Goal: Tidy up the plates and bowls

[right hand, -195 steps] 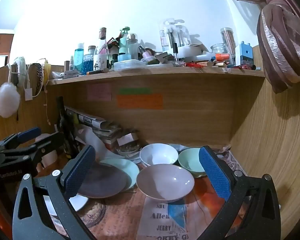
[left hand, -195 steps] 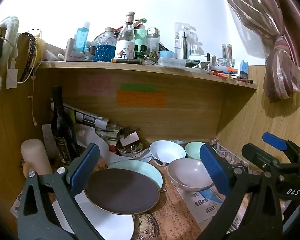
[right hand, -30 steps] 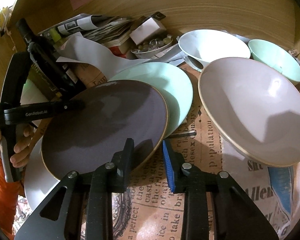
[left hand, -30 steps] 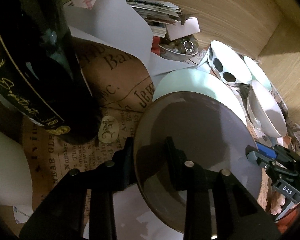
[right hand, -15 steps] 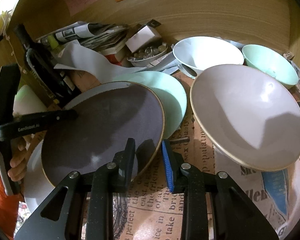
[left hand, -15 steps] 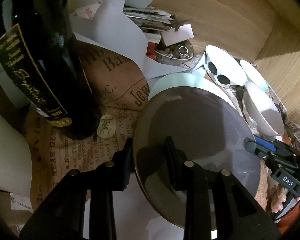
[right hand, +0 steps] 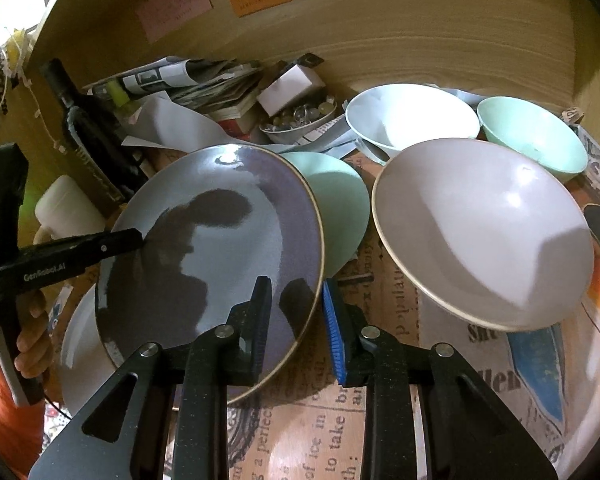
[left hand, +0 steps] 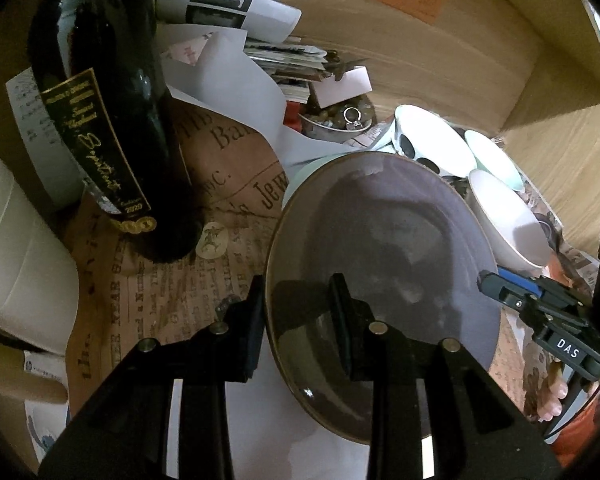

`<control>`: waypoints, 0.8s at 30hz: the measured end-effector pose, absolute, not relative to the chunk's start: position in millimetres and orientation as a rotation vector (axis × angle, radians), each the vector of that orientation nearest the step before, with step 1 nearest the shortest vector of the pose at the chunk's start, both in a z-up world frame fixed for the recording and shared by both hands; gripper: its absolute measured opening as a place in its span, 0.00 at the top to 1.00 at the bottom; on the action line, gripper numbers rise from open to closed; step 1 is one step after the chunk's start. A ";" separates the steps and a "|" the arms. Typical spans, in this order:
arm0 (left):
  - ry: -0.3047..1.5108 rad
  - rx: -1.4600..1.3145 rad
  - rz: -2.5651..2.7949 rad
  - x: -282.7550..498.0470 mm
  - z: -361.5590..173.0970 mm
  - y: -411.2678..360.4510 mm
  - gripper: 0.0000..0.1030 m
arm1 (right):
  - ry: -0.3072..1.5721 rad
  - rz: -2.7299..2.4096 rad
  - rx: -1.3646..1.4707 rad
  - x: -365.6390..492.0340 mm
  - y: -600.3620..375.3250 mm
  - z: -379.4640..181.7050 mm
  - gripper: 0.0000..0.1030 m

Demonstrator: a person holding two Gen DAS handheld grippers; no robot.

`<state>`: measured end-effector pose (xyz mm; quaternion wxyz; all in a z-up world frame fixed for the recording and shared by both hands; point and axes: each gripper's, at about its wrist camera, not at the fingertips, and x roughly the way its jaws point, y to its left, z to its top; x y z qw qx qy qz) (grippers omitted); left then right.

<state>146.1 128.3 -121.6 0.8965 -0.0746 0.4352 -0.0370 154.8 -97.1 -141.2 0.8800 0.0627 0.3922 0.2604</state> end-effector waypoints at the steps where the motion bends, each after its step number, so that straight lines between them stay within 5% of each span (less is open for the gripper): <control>1: 0.901 -0.153 -0.074 144.5 -121.3 126.7 0.70 | 0.815 0.543 0.132 153.4 -98.3 -140.6 0.77; 24: 0.885 -0.153 -0.028 103.0 -113.2 84.2 0.70 | 0.772 0.572 0.153 119.4 -132.7 -129.9 0.77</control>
